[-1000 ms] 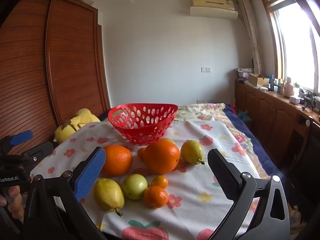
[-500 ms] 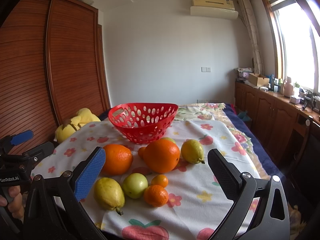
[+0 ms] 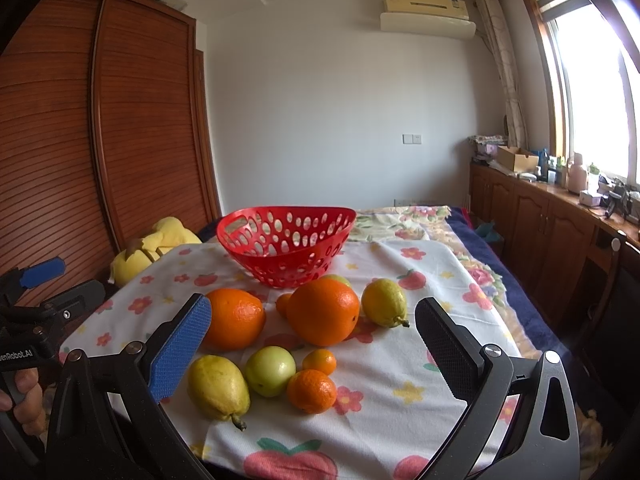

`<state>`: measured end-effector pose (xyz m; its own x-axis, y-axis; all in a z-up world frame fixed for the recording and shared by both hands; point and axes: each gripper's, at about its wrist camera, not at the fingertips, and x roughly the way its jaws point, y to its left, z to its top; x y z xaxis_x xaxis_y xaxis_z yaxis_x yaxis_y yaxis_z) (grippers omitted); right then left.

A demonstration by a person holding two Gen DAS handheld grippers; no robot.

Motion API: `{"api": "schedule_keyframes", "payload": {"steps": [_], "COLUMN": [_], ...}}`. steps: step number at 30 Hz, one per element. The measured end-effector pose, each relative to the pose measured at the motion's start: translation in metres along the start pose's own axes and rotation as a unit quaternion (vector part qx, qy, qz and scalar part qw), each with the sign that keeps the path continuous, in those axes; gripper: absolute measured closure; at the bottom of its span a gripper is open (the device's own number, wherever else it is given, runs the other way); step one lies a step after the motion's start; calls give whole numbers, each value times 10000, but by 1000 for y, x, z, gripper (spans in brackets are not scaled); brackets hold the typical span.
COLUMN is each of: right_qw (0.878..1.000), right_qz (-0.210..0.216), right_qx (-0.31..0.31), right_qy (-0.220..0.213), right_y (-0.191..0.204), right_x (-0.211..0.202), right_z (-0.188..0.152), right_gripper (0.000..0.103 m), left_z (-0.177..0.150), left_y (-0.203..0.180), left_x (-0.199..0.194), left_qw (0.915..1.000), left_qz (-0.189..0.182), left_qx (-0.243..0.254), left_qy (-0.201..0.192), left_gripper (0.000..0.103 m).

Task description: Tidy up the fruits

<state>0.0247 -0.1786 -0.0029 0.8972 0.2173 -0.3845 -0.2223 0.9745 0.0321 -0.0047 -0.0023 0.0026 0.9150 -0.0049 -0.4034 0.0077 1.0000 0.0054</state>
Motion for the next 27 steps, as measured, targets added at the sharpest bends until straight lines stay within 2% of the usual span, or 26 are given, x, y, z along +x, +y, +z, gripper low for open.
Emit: {"api": "schedule_keyframes", "payload": {"steps": [27], "right_qw": [10000], "right_qz": [5], "right_qx": [5], "right_qy": [-6], "right_y": [0], "right_x": [0], "right_z": [-2], "right_gripper": [0], "left_z": [3], "left_y": [-4], "left_x": [-5], "left_qw": [10000], "left_qz": [-55], "left_qx": [58], "left_qy": [-21], "left_gripper": [0]}}
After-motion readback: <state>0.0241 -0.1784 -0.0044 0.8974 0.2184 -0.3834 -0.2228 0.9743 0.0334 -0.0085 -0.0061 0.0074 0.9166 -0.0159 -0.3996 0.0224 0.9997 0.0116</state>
